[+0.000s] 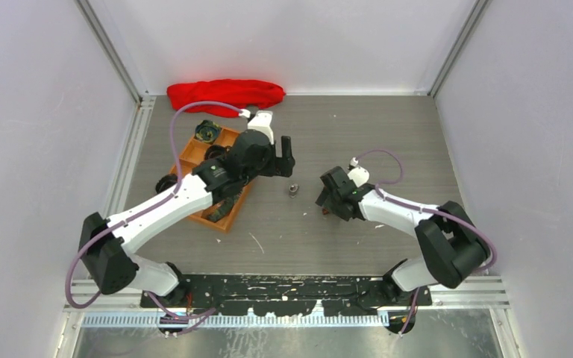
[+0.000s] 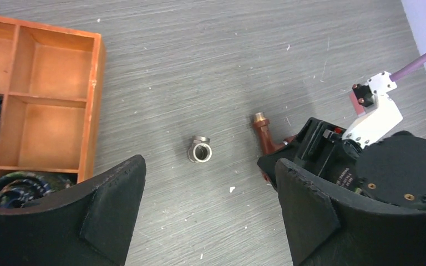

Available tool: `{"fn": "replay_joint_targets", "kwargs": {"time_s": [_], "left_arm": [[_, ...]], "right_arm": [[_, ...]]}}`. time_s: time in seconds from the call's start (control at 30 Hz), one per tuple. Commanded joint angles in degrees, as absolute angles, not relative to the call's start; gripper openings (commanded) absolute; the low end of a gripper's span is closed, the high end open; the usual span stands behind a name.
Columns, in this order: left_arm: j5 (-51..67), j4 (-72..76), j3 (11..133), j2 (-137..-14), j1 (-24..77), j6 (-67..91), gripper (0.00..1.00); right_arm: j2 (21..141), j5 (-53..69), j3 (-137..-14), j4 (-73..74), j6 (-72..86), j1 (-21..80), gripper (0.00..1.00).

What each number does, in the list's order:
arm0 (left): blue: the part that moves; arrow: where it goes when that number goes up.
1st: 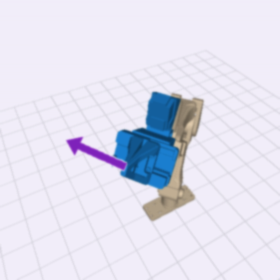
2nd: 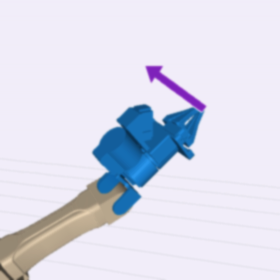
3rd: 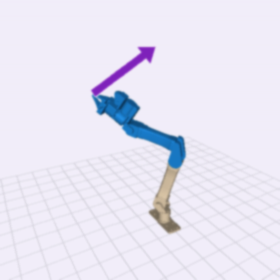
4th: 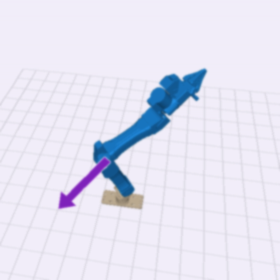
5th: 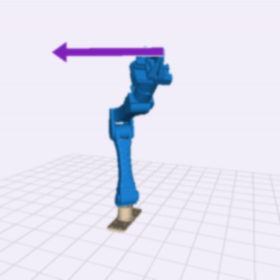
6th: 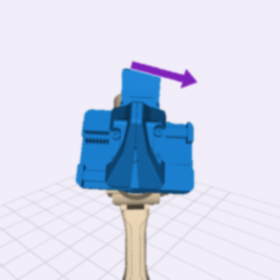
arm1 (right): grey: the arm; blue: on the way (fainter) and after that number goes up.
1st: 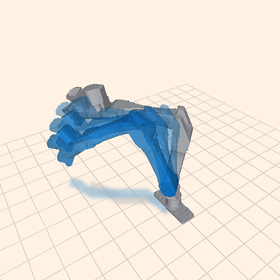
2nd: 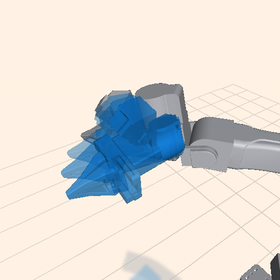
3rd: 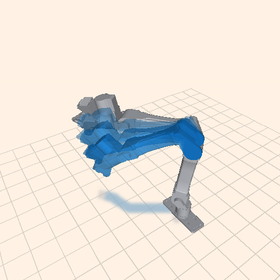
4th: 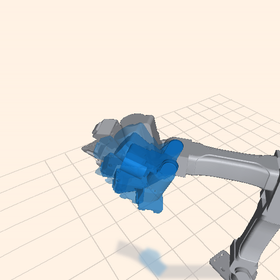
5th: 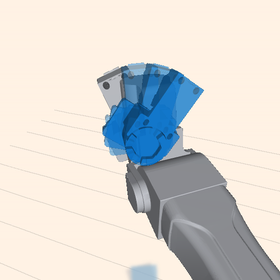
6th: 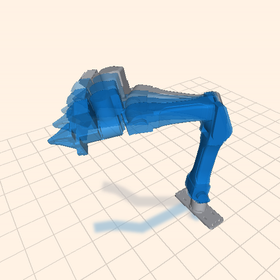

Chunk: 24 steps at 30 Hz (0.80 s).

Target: Install the water faucets

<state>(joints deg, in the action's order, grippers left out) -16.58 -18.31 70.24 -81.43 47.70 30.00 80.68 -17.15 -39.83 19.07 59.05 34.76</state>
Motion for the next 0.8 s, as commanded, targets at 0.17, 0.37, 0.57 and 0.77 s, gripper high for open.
{"fn": "replay_joint_targets", "kwargs": {"time_s": [0.17, 0.37, 0.57, 0.77], "left_arm": [[-9.9, -26.5, 70.8, -75.5, 38.1, 33.0, 0.87], [-6.3, -30.6, 72.9, -74.1, 34.2, 31.9, 0.92], [-4.9, -28.1, 71.2, -71.0, 34.1, 28.6, 0.91], [6.7, -33.2, 76.0, -74.8, 31.4, 28.1, 0.92]], "right_arm": [[88.0, -23.6, -46.4, 19.3, 60.8, 36.6, 0.52], [88.4, -25.6, -46.6, 19.5, 57.3, 37.0, 0.25], [83.0, -30.2, -46.8, 19.5, 43.6, 37.0, 0.0], [72.2, -23.4, -41.8, 12.1, 30.2, 36.3, 0.0]]}}
